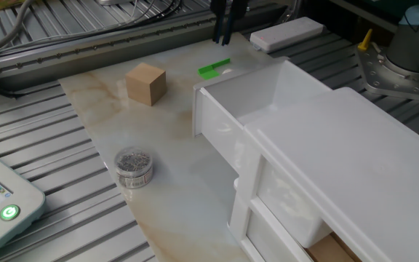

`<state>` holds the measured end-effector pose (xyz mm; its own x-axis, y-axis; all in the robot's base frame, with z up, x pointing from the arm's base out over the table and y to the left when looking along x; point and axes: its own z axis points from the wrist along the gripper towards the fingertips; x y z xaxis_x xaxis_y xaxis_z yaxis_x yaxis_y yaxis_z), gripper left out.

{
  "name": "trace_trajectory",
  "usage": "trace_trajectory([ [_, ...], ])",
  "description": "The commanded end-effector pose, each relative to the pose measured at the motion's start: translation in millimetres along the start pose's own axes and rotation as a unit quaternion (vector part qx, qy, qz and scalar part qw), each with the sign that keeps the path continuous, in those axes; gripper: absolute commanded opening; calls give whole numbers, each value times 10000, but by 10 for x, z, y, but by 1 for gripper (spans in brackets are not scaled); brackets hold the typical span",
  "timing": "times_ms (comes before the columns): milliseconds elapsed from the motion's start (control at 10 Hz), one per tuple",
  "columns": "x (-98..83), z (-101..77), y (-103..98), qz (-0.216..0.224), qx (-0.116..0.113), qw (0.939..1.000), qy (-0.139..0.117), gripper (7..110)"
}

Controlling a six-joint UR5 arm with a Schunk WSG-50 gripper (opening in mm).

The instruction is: Use the gripper to push and close the drawer

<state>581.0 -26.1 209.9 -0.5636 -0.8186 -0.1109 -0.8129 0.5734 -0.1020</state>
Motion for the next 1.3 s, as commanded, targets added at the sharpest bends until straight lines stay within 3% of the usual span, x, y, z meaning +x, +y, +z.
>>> trace_trajectory([
  [0,47,-24,111,-850,-211,9962,-7,7],
  [100,50,-12,109,-1280,-187,9916,-67,7],
  [200,27,1,96,-1356,-138,9906,-143,7],
  [900,59,28,46,-1468,-24,9891,-89,7],
  [1200,202,27,31,-1669,-40,9858,198,7],
])
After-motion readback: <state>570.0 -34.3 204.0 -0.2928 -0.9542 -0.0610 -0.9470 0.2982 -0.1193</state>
